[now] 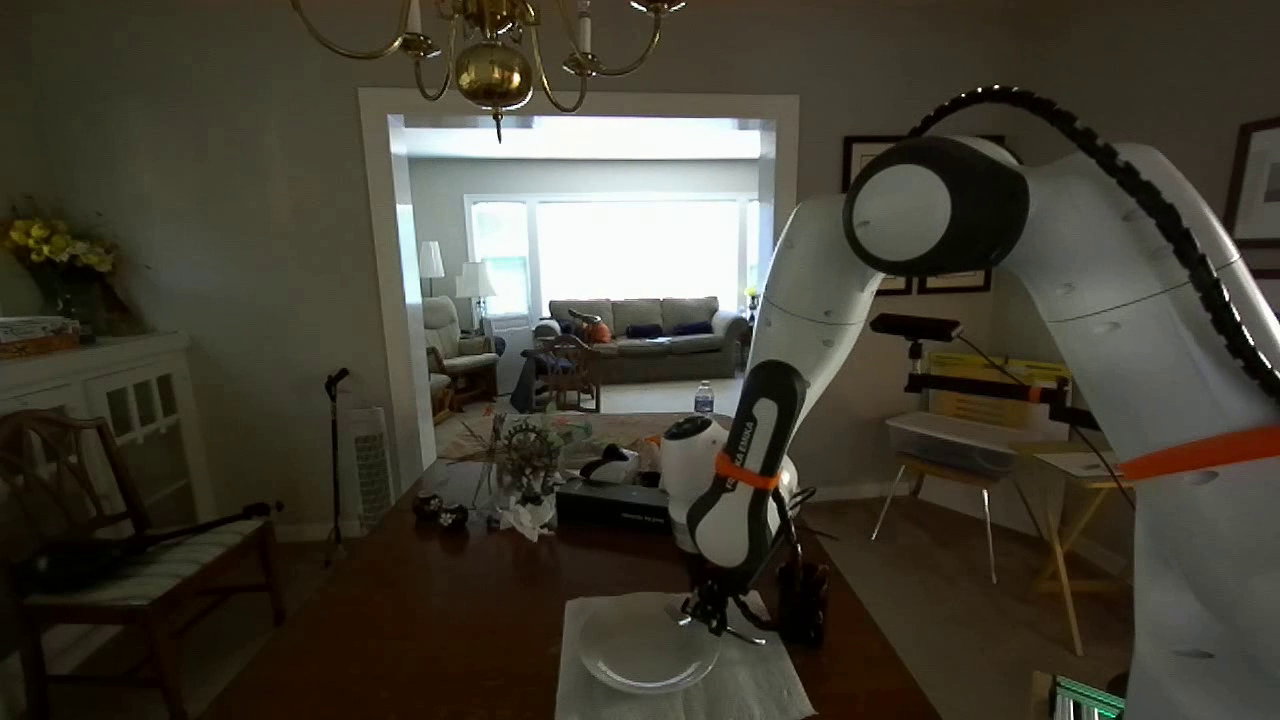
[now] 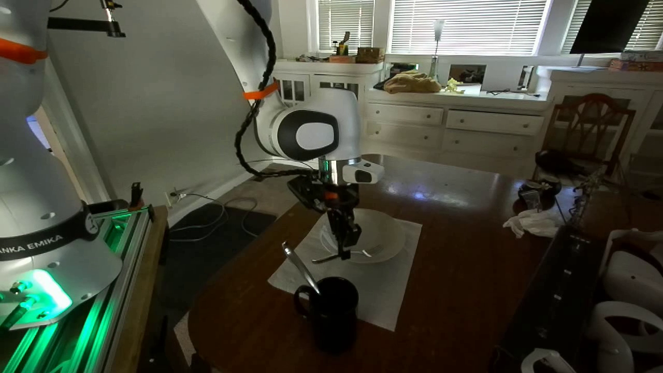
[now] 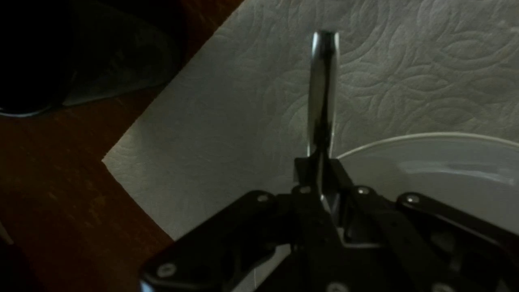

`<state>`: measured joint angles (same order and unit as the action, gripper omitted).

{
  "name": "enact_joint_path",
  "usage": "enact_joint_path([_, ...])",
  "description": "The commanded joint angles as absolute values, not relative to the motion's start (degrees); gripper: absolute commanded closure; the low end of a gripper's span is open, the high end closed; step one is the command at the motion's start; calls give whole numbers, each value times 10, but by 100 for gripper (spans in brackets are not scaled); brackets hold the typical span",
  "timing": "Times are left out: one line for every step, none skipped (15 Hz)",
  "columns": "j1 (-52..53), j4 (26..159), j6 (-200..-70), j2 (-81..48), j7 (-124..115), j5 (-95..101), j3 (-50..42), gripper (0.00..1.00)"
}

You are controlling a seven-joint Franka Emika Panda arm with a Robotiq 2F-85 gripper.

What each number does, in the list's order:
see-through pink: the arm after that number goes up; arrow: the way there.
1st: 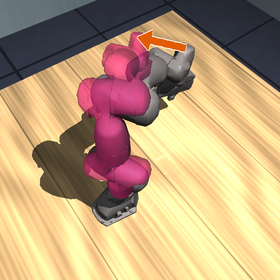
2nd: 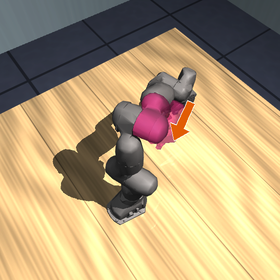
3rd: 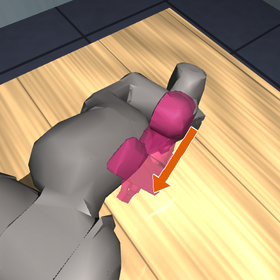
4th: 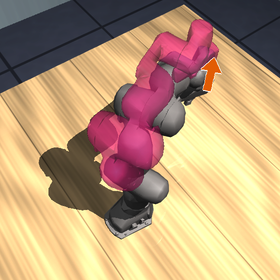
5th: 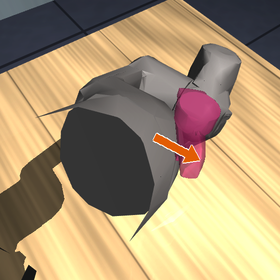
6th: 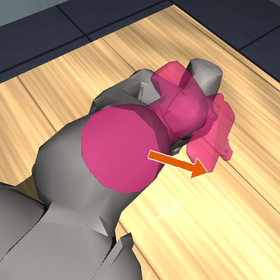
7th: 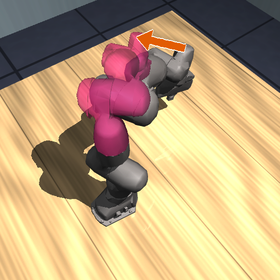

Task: Pick up the fork from the table and put it on the plate

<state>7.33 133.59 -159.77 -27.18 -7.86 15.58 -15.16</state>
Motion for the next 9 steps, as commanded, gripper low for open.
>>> enact_joint_path([79, 1309, -1580, -295, -95, 166, -151, 97])
enact_joint_path([82, 1305, -1582, -300, -97, 168, -154, 97])
enact_joint_path([80, 1303, -1585, -302, -94, 166, -152, 97])
enact_joint_path([80, 1301, -1589, -306, -93, 166, -151, 97])
enact_joint_path([79, 1300, -1590, -307, -91, 165, -149, 97])
enact_joint_path([80, 1298, -1590, -309, -91, 165, -149, 97])
enact_joint_path([80, 1298, -1591, -310, -91, 165, -150, 97])
enact_joint_path([79, 1297, -1589, -310, -91, 164, -149, 89])
enact_joint_path([80, 1297, -1590, -310, -92, 165, -150, 62])
